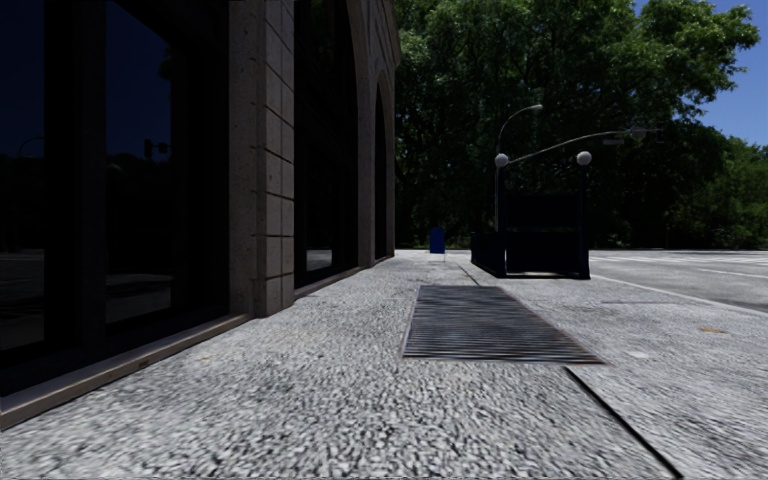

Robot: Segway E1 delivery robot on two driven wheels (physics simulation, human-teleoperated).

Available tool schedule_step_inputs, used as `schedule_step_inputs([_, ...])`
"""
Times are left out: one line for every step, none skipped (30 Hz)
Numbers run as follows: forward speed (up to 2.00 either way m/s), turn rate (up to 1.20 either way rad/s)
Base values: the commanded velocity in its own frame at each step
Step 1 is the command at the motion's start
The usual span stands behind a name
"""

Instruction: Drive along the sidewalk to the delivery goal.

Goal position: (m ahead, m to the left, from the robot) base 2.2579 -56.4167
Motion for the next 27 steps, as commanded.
schedule_step_inputs([2.00,0.00])
schedule_step_inputs([2.00,0.00])
schedule_step_inputs([2.00,0.00])
schedule_step_inputs([2.00,0.00])
schedule_step_inputs([2.00,0.00])
schedule_step_inputs([2.00,0.00])
schedule_step_inputs([2.00,0.00])
schedule_step_inputs([2.00,0.00])
schedule_step_inputs([2.00,0.00])
schedule_step_inputs([2.00,0.00])
schedule_step_inputs([2.00,0.00])
schedule_step_inputs([2.00,0.00])
schedule_step_inputs([2.00,0.00])
schedule_step_inputs([2.00,0.00])
schedule_step_inputs([2.00,0.00])
schedule_step_inputs([2.00,0.00])
schedule_step_inputs([2.00,0.00])
schedule_step_inputs([2.00,0.00])
schedule_step_inputs([2.00,0.00])
schedule_step_inputs([2.00,0.00])
schedule_step_inputs([2.00,0.00])
schedule_step_inputs([2.00,0.00])
schedule_step_inputs([2.00,0.00])
schedule_step_inputs([2.00,0.00])
schedule_step_inputs([2.00,0.00])
schedule_step_inputs([2.00,0.00])
schedule_step_inputs([2.00,0.00])
